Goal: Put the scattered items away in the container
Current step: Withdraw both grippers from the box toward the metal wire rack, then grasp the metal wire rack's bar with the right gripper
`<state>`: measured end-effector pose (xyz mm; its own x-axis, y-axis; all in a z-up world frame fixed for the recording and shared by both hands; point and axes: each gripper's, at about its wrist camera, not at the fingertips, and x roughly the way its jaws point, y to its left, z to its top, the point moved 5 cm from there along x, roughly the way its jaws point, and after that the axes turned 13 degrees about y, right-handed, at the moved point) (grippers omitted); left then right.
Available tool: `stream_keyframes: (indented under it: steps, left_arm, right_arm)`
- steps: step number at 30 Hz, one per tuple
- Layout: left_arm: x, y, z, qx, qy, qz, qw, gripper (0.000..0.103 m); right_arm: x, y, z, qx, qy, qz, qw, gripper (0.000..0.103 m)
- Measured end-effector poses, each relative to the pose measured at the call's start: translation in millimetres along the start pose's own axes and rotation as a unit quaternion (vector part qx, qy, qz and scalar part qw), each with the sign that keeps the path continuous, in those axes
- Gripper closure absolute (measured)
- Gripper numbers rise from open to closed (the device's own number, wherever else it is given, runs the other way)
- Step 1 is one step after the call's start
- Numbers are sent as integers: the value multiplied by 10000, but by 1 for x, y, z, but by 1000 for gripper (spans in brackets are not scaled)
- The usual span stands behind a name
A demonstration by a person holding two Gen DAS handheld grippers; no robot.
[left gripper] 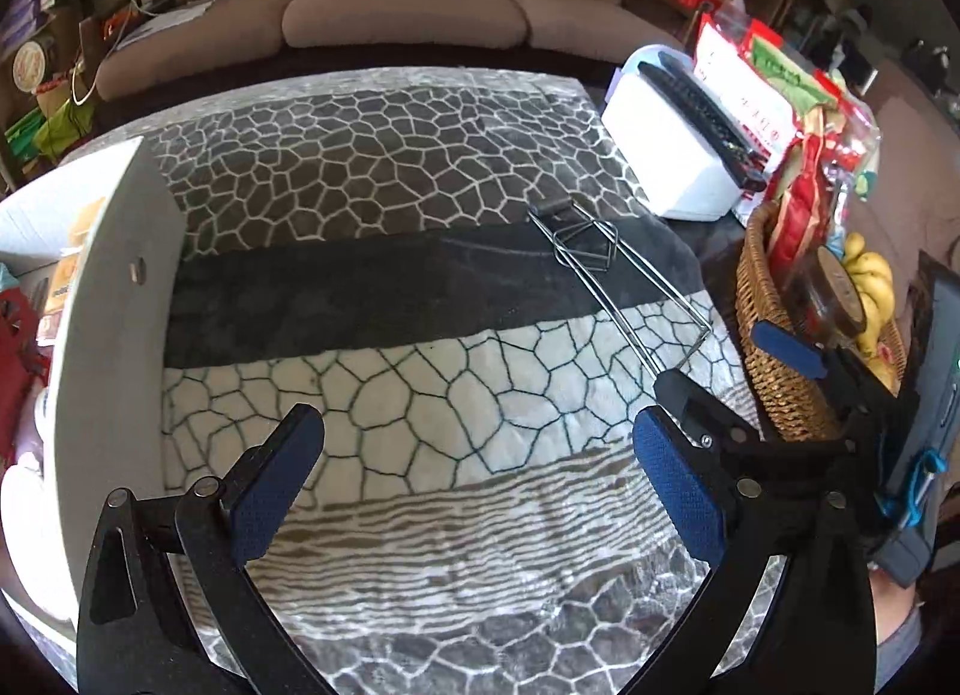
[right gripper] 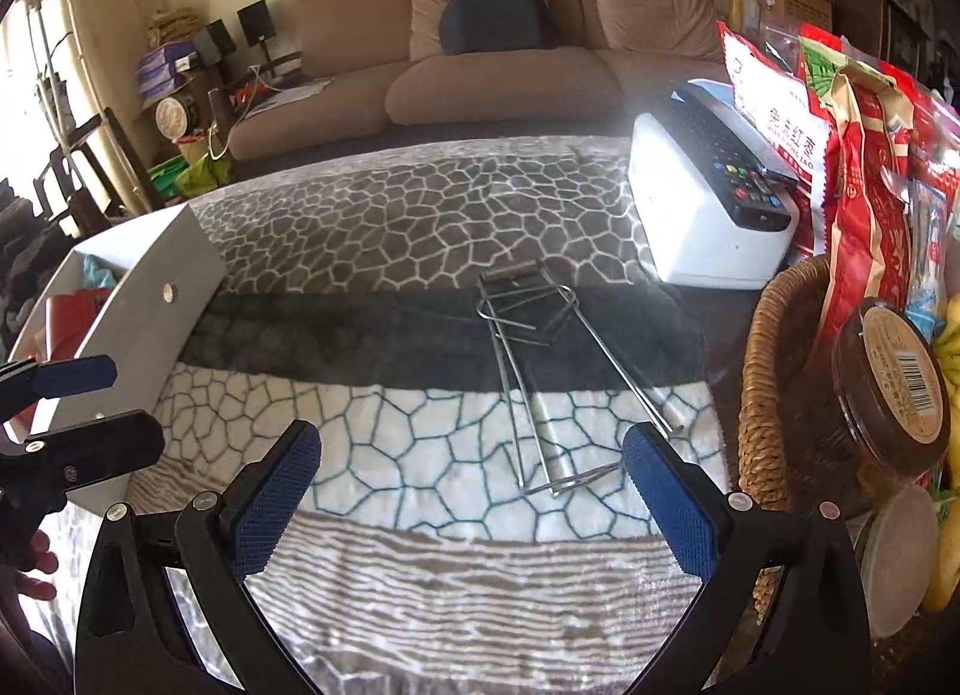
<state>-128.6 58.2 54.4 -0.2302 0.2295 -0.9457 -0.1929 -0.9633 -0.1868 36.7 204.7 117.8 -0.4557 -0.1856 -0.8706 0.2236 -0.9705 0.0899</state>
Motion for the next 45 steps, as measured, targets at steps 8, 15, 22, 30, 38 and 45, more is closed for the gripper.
stream_keyframes:
  steps: [8,15,22,30,38,45]
  left_arm:
    - [41,-3,13,-149,224,65,9996,0]
    - [60,9,15,-309,353,-1,9989,0]
    - [61,12,5,-286,436,-82,9986,0]
    - [47,31,-13,-588,504,-370,9963,0]
    - [32,64,-25,-1021,587,-591,9913,0]
    - [52,32,-7,-925,729,-638,9910,0]
  right_arm:
    - [42,-9,4,-412,-56,-190,9990,12]
    - [82,-11,12,-781,355,-430,9954,66]
    - [90,-11,9,-754,413,-452,9953,91]
    - [61,7,2,-172,463,664,9966,96]
    - [10,69,-24,-313,563,1674,9838,98]
    - [2,-22,-5,482,577,313,9967,81]
